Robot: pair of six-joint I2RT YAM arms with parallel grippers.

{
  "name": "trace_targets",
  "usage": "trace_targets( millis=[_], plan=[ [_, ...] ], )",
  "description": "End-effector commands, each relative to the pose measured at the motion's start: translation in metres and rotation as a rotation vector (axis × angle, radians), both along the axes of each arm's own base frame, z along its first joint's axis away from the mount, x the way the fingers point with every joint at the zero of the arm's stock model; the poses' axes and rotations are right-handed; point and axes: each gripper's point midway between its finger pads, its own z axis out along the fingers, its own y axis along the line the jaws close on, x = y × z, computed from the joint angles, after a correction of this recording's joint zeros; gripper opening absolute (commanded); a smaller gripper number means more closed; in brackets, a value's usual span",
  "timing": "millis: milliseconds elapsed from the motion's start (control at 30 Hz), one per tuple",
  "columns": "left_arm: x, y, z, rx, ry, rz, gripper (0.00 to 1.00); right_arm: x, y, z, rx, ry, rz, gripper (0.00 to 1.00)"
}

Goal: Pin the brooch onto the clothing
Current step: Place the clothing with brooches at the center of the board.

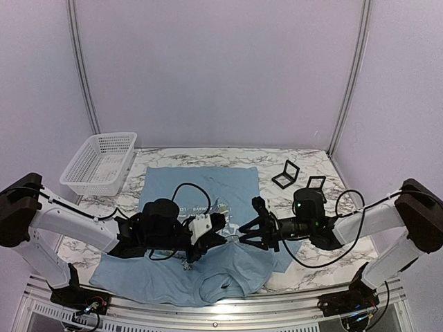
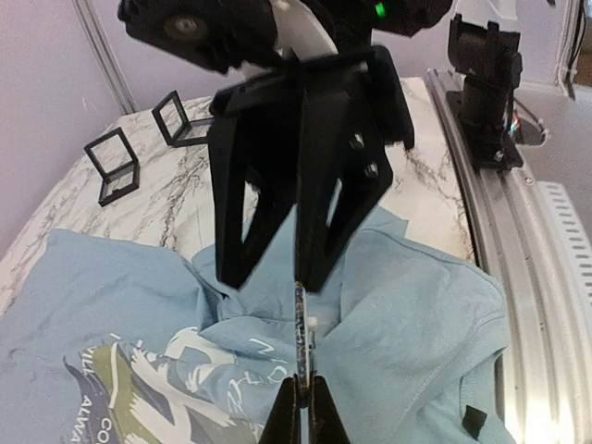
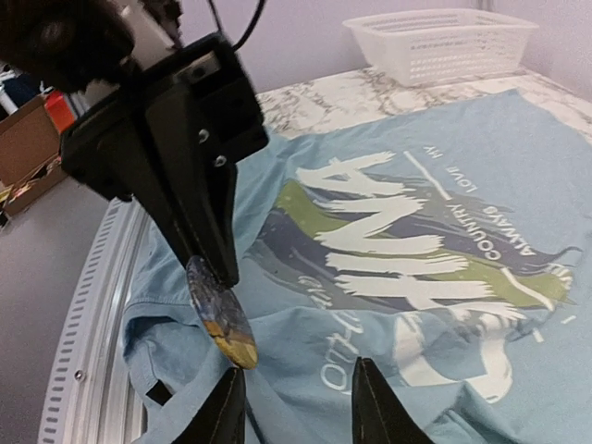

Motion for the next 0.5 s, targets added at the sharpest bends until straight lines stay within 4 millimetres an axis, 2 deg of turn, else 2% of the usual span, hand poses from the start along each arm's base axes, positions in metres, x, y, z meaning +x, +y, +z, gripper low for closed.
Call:
trace_targets(
  millis=[0, 133, 300, 467],
  plan=[
    [0.018, 0.010, -0.012, 0.152, -0.295, 0.092, 0.00, 0.031, -0.024, 0.022, 0.029, -0.039, -0.210, 0.34],
    [0.022, 0.013, -0.021, 0.264, -0.470, 0.119, 0.00, 0.050, -0.042, 0.025, -0.003, -0.043, -0.378, 0.34],
    [0.019, 0.015, -0.040, 0.425, -0.659, 0.100, 0.00, 0.059, -0.054, 0.014, -0.057, 0.044, -0.489, 0.35],
    [0.009, 0.015, -0.066, 0.550, -0.753, 0.051, 0.00, 0.064, -0.063, -0.007, -0.124, 0.145, -0.572, 0.36]
  ],
)
